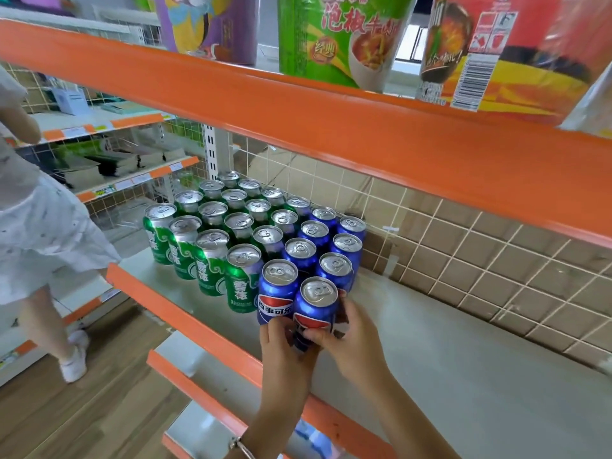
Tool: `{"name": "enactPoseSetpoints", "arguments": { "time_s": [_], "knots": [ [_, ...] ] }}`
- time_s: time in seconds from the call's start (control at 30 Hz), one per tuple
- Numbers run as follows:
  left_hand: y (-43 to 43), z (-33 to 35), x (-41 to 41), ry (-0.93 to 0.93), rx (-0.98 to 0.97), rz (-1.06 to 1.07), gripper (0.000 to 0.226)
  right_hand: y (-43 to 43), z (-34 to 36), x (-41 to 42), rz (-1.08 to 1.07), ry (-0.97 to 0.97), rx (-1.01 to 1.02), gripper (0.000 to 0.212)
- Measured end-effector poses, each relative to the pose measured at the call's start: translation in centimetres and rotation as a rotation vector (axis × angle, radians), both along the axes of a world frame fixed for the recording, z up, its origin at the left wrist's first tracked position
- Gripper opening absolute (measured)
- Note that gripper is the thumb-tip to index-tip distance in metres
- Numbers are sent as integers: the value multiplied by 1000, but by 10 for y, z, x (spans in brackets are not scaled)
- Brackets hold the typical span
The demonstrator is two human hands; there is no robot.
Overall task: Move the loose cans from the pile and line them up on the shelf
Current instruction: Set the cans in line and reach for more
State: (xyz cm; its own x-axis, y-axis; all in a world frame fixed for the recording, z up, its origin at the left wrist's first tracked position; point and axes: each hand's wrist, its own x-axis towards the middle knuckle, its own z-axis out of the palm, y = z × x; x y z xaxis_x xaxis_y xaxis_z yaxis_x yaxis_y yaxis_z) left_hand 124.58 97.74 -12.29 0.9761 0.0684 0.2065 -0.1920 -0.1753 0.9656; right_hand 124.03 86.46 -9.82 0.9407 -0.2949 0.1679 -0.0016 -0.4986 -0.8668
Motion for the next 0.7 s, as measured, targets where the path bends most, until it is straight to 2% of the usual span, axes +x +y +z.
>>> {"name": "enactPoseSetpoints", "arguments": {
  "time_s": [0.2, 0.3, 0.43, 0.53, 0.6, 0.7],
  "knots": [
    [-4, -10, -3, -99, 134, 16, 43, 9, -6, -6, -78, -79, 31, 72],
    [-6, -8, -12, -112, 120, -5, 59, 6, -7, -5, -90, -56, 49, 73],
    [-15, -11, -32, -26, 88, -87, 67, -4, -12, -7, -73, 24, 100, 83],
    [-23, 0, -46, 127, 132, -248, 65, -13, -16, -16, -110, 106, 125, 88],
    [-29, 9, -47, 225, 135, -354, 61, -23, -18, -26, -168, 115, 131, 89],
    [-42, 15, -38, 240, 165, -438, 51, -40, -13, -43, -228, 108, 101, 85]
  ]
}}
